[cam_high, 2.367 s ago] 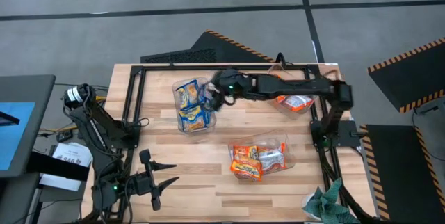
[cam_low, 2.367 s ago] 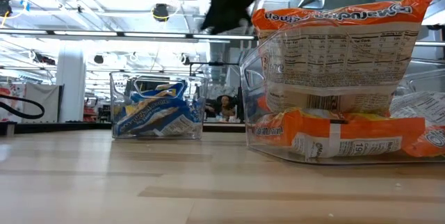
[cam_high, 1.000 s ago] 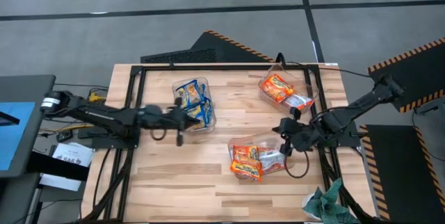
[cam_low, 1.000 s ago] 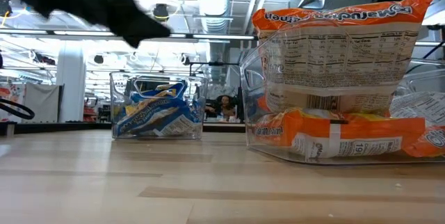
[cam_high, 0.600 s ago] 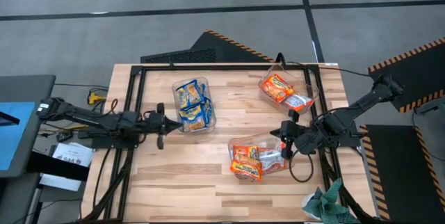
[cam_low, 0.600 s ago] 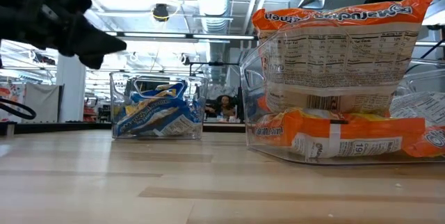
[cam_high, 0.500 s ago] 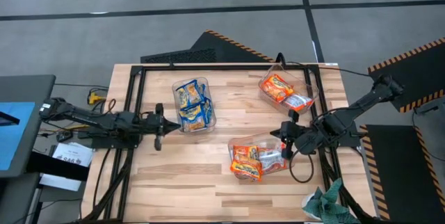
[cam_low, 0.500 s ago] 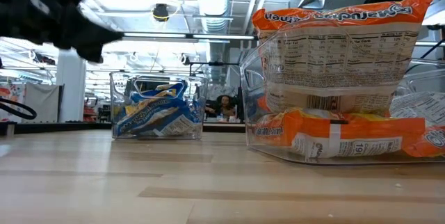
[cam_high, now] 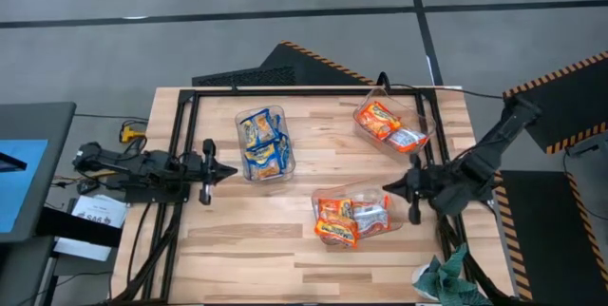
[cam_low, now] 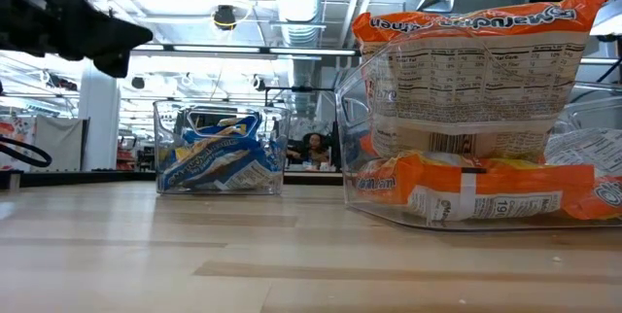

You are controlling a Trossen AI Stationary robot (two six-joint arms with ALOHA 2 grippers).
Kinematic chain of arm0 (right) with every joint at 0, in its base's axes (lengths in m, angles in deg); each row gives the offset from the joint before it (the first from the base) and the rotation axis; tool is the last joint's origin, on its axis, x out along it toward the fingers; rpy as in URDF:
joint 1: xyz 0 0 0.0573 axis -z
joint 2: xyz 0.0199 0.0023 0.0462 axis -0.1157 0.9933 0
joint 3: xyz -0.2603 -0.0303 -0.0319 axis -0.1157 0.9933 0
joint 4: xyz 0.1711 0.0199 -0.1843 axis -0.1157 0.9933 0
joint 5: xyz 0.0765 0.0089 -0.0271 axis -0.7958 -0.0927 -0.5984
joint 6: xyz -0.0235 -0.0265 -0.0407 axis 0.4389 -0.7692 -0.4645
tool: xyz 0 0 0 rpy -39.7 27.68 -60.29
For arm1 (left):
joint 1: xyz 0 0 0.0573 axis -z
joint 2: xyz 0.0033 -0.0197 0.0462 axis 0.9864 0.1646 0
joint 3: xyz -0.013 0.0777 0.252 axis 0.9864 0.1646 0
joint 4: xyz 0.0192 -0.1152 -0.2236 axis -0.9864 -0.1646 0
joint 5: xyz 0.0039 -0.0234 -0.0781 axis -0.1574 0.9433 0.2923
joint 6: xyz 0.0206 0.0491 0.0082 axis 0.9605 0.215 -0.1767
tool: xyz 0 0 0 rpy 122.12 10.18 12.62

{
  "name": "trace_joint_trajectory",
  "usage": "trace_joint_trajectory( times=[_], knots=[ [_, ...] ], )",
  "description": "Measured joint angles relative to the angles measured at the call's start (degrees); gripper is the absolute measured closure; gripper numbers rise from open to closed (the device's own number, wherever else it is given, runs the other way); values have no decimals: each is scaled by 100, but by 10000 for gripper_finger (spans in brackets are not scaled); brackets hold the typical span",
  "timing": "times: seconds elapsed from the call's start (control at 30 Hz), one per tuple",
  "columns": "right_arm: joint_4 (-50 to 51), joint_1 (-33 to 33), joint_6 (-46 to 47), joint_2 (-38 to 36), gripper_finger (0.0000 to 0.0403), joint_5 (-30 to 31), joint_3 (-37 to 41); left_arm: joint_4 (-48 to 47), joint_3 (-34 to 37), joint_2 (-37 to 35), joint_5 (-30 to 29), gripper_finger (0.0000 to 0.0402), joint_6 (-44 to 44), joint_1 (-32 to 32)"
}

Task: Sort Maruchan noodles
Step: Return to Home Position

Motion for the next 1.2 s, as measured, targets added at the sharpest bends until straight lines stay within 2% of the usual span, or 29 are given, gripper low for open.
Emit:
trace_joint_trajectory(
  times=[0.13, 0.2, 0.3, 0.37, 0.43, 0.53, 0.63, 0.73, 0.97, 1.2],
  knots=[
    [-1784, 168, -890, -210, 386, -182, 882, -167, -3, 54, -131, 401, -181, 0],
    [-2478, 471, -1325, -281, 387, -585, 1212, -250, -3, 48, -192, 401, -452, 0],
    [-3482, 1235, -1975, -305, 387, -1541, 1491, -261, -5, 51, -199, 401, -677, -2],
    [-3776, 1823, -2355, -302, 387, -2288, 1566, -282, -10, 53, -202, 401, -691, -2],
    [-3870, 2385, -2595, -302, 387, -2740, 1576, -284, -10, 53, -201, 401, -664, -2],
    [-3801, 3041, -2700, -322, 387, -3146, 1574, -284, -10, 53, -203, 401, -590, -2],
    [-3438, 3325, -2684, -508, 386, -3486, 1574, -290, -12, 53, -202, 401, -539, -2],
    [-2928, 3204, -2636, -875, 386, -3502, 1583, -295, -14, 53, -201, 401, -540, -2],
    [-3066, 2497, -2671, -2280, 386, -2873, 2276, -299, -16, 53, -201, 401, -535, -2],
    [-3060, 2376, -2943, -3667, 387, -2702, 2970, -302, -19, 53, -201, 401, -523, -1]
  ],
)
